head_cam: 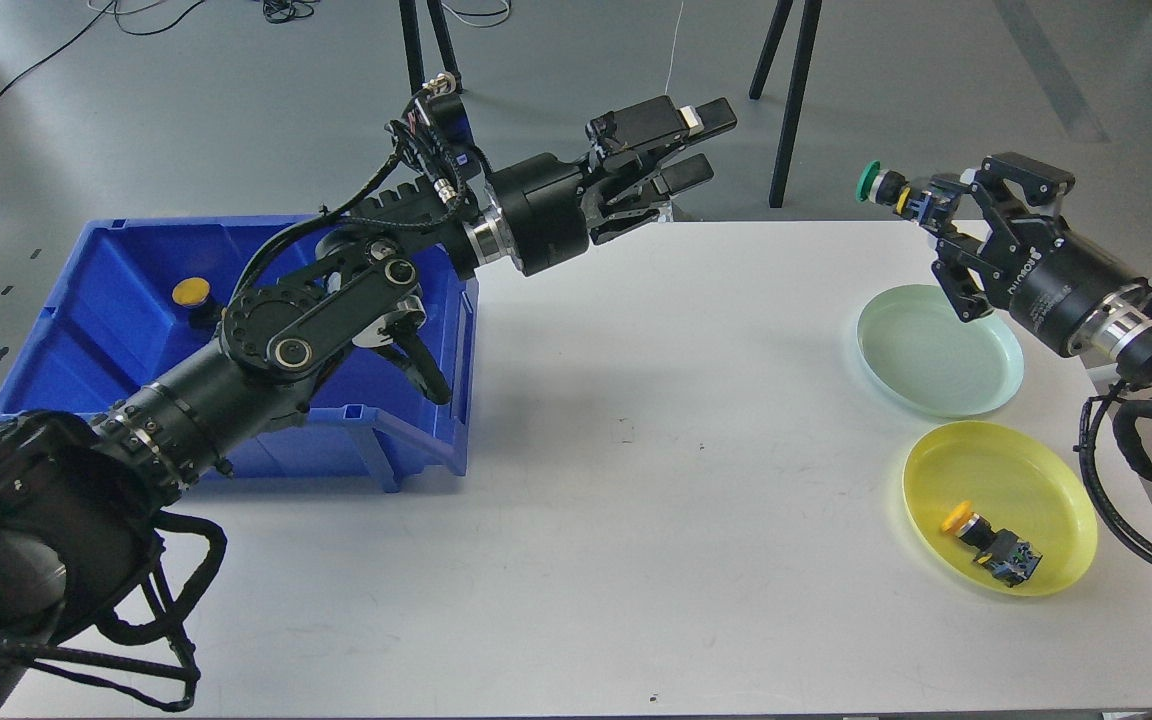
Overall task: Pass button and place on color plate
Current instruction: 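Carry the green button with the right gripper over the pale green plate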
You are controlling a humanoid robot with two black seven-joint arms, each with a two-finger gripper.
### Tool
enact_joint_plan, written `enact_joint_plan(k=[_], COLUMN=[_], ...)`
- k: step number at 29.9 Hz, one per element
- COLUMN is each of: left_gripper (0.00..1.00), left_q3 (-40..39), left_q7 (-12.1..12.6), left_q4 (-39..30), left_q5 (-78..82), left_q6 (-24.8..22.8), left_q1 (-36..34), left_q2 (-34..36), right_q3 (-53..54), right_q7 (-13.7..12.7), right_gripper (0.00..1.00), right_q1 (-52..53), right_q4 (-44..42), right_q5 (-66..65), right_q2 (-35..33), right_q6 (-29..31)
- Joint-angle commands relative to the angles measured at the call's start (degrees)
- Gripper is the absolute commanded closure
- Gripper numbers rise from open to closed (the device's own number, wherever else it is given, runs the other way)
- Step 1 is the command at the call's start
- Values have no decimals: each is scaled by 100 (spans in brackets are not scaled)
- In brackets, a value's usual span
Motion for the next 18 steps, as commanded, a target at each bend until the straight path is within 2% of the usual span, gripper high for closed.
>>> enact_joint_plan(k=[1, 6, 18], left_gripper=[22, 21, 20], left_q3=[1, 9, 1], left_q7=[1, 1, 1], left_q4=[0, 0, 0], left_q5=[-1, -62, -106], left_q6=[-1, -1, -1], left_q1=[5, -3, 5], left_q2=[3, 4, 4], right_q3=[-42, -120, -1131], right_q7=[-10, -71, -80], right_gripper=[99, 99, 99], right_q1=[-111, -243, -129], right_q4=[-875, -1509, -1888], right_q5=[-523, -1024, -1244], right_q2=[37, 291, 889], right_q6=[-330, -602, -1683])
